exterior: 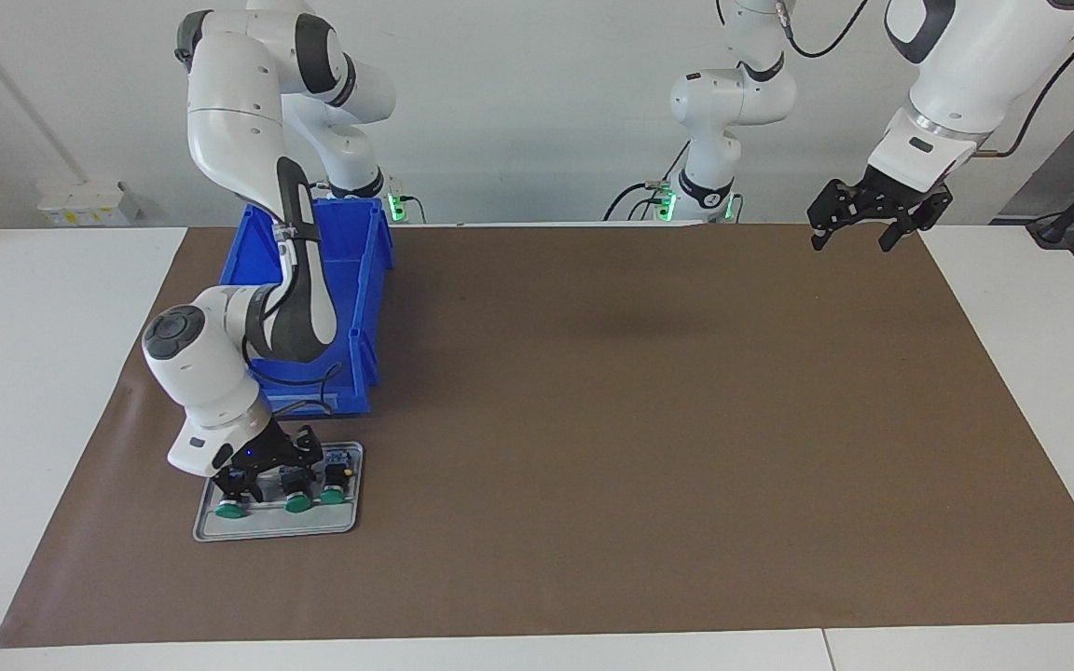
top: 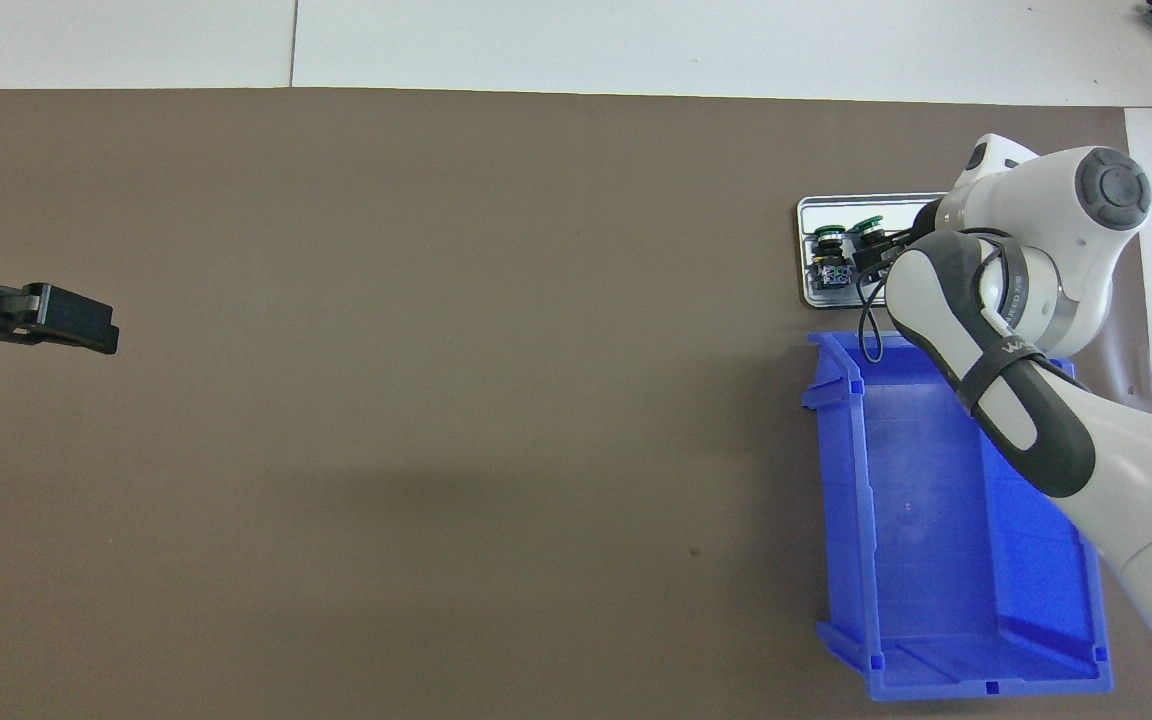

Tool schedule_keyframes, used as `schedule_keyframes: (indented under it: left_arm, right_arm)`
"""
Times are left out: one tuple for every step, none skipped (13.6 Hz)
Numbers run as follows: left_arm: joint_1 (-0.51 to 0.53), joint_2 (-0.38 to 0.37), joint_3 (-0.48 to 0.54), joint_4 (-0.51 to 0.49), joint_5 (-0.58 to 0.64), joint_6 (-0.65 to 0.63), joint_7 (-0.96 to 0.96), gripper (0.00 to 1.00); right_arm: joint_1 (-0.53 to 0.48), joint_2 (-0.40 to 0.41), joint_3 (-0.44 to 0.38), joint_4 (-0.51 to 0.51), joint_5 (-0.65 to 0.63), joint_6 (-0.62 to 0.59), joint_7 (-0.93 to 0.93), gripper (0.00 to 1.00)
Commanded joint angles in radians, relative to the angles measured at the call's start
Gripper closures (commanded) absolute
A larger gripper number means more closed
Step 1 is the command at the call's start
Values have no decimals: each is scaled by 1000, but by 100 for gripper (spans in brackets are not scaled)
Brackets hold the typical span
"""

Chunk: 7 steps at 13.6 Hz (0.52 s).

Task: Place and press button with both arms
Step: 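Reach the right gripper into the metal tray and grasp a green button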

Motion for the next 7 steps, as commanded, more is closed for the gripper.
schedule_keyframes:
  left_arm:
    - [9,-29,-4,-33,1,4,-8,0]
    - [9,-29,-5,-33,1,4,-8,0]
    - [9,-29,-4,-33,1,4,-8,0]
    - [9,-29,-5,-33,1,4,-8,0]
    - [9,-29,-4,-33,1,4,-8,0]
    - [9,-29,-5,-33,1,4,-8,0]
    - [9,-29,-5,-33,1,4,-8,0]
  right_arm:
    - [0,-23,3,-48,27,24,-29,16]
    - [-2,-25,3,-50,27,24,-29,18]
    - [-2,-25,3,-51,27,24,-29,24]
    - [-2,-26,3,-57,27,24,-29,33]
    - [-2,-28,3,-58,27,18,-28,64]
    - [-2,-28,3,-48,27,3,-22,100]
    - [0,-29,3,-36,27,-14,18,100]
